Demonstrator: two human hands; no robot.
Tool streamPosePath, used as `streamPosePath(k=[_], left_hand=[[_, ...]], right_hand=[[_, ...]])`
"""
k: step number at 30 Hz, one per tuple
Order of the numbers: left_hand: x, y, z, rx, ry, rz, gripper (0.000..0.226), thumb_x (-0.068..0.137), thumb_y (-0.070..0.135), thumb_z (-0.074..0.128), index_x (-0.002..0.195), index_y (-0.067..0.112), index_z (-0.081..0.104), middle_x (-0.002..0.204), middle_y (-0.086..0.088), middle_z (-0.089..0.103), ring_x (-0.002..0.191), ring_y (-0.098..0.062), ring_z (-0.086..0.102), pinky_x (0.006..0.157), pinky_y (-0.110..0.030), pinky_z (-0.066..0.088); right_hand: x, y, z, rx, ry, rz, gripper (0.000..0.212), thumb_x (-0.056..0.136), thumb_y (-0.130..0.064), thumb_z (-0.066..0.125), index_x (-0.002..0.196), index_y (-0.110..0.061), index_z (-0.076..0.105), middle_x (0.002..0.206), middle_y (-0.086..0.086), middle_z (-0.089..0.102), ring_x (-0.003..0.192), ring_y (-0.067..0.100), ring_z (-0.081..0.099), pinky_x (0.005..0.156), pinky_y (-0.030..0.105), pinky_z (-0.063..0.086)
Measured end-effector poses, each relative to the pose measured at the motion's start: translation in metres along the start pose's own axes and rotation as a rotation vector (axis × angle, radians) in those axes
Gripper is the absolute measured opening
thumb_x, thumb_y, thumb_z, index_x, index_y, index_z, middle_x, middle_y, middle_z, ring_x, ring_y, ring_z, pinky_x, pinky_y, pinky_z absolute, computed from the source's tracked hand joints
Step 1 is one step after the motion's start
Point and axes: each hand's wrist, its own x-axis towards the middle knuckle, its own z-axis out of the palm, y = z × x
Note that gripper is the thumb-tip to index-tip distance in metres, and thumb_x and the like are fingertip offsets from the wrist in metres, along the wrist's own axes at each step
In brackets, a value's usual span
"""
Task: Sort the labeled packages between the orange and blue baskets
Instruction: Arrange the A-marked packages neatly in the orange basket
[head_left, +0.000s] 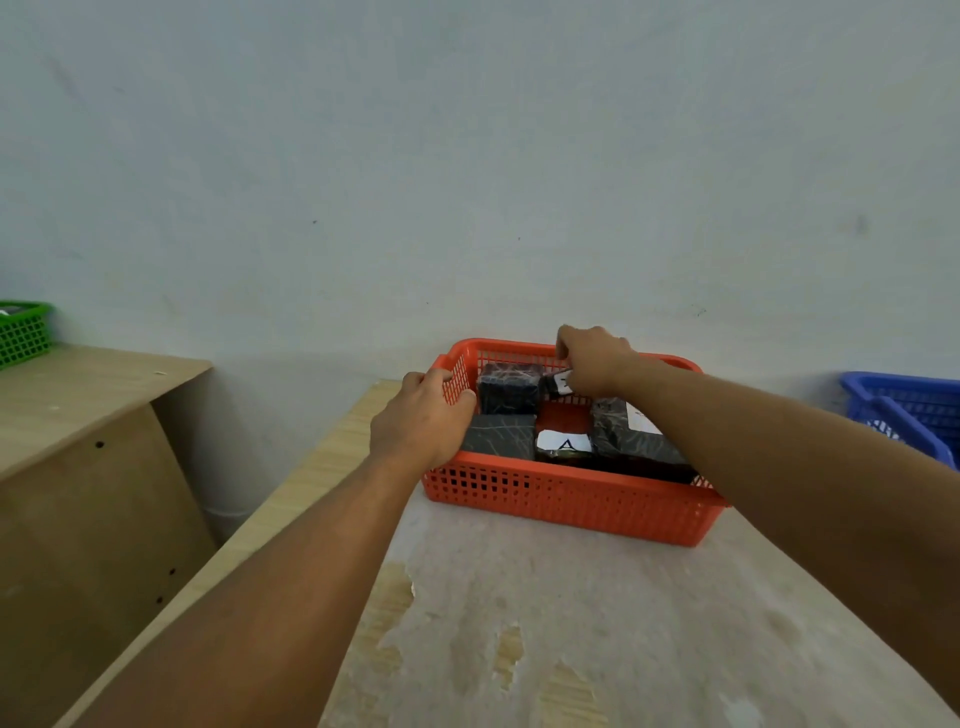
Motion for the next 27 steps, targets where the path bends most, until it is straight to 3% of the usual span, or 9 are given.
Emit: streamPosePath(k=[3, 7, 10, 15, 19, 22, 27], left_hand=[[0.0, 0.0, 0.001, -0.007, 0.005, -0.006, 0.065, 0.087, 0.068, 0.03, 0.141, 0.033, 0.037, 0.14, -0.003, 0.047, 0.115, -0.027, 0.055, 0.08, -0.041, 0.045], [0.0, 0.001, 0.002, -0.005, 0.003, -0.014, 0.065, 0.087, 0.069, 0.03, 0.141, 0.033, 0.036, 0.141, -0.003, 0.046, 0.115, -0.027, 0.056, 0.082, -0.043, 0.046], [0.0, 0.001, 0.001, -0.016, 0.006, -0.014, 0.066, 0.085, 0.069, 0.029, 0.14, 0.034, 0.037, 0.139, -0.002, 0.047, 0.114, -0.027, 0.056, 0.078, -0.041, 0.043], [0.0, 0.001, 0.001, -0.002, 0.0, -0.014, 0.065, 0.087, 0.069, 0.029, 0.141, 0.033, 0.035, 0.14, -0.004, 0.047, 0.115, -0.027, 0.055, 0.083, -0.044, 0.047], [0.0, 0.0, 0.001, -0.005, 0.003, -0.013, 0.065, 0.087, 0.069, 0.03, 0.141, 0.033, 0.036, 0.14, -0.004, 0.047, 0.115, -0.027, 0.055, 0.082, -0.043, 0.046], [0.0, -0.001, -0.001, -0.034, 0.005, -0.008, 0.063, 0.087, 0.067, 0.031, 0.139, 0.033, 0.038, 0.139, -0.003, 0.048, 0.116, -0.027, 0.054, 0.083, -0.043, 0.044], [-0.001, 0.001, -0.002, -0.041, -0.004, -0.004, 0.062, 0.086, 0.065, 0.03, 0.139, 0.034, 0.039, 0.139, -0.001, 0.047, 0.117, -0.026, 0.053, 0.08, -0.04, 0.039]], right_hand=[[0.0, 0.004, -0.008, 0.172, 0.012, 0.059, 0.024, 0.086, -0.008, 0.062, 0.109, -0.013, 0.059, 0.1, 0.004, 0.054, 0.09, 0.024, 0.054, 0.071, 0.033, 0.042], [-0.003, 0.008, -0.01, 0.326, -0.037, 0.102, 0.008, 0.084, -0.008, 0.065, 0.089, -0.014, 0.063, 0.091, 0.001, 0.063, 0.086, 0.021, 0.061, 0.063, 0.029, 0.047], [-0.003, 0.013, -0.01, 0.401, -0.058, 0.102, 0.012, 0.083, -0.002, 0.063, 0.086, -0.013, 0.064, 0.089, 0.005, 0.067, 0.083, 0.021, 0.064, 0.062, 0.03, 0.052], [0.0, 0.014, -0.015, 0.302, -0.116, -0.032, 0.029, 0.084, 0.005, 0.051, 0.088, -0.015, 0.072, 0.091, -0.001, 0.067, 0.088, 0.021, 0.063, 0.073, 0.038, 0.054], [0.004, 0.003, -0.009, 0.069, -0.231, -0.139, 0.038, 0.078, 0.01, 0.043, 0.084, -0.013, 0.072, 0.085, -0.006, 0.065, 0.085, 0.021, 0.06, 0.07, 0.034, 0.049], [0.008, -0.003, 0.009, -0.078, -0.339, -0.167, 0.034, 0.08, 0.006, 0.047, 0.1, -0.013, 0.067, 0.104, 0.0, 0.065, 0.088, 0.02, 0.056, 0.07, 0.034, 0.043], [0.011, 0.001, 0.03, -0.186, -0.213, -0.12, 0.029, 0.083, -0.01, 0.06, 0.108, -0.023, 0.052, 0.112, -0.001, 0.053, 0.105, 0.023, 0.049, 0.092, 0.049, 0.033]])
